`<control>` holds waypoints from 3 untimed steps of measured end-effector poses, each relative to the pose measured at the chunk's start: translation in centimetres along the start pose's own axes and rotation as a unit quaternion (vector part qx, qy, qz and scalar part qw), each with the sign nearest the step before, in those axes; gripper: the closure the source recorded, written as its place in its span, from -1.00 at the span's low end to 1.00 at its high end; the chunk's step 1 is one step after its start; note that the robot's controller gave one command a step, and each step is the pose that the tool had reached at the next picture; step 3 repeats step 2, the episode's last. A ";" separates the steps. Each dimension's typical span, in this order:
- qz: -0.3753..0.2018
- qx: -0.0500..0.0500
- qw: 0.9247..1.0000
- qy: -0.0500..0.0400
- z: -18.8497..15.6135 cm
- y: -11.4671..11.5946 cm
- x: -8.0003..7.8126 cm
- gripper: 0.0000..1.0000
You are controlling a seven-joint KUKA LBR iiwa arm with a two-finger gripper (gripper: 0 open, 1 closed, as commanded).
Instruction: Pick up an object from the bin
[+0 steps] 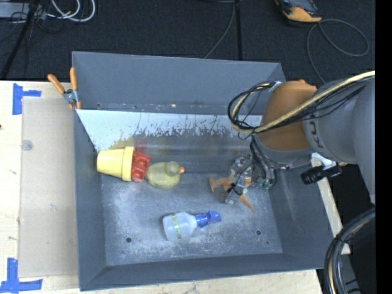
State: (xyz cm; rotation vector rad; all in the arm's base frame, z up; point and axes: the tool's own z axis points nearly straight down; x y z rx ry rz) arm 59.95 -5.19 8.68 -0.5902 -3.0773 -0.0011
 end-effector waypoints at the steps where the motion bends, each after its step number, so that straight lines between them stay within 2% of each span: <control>1: 0.000 -0.001 1.000 -0.002 -1.4 0.0 -0.1 1.00; 3: 0.000 0.000 1.000 0.000 -2.6 0.0 0.0 1.00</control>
Offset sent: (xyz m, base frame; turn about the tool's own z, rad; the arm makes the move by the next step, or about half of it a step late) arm -0.0001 0.0000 0.0736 0.0000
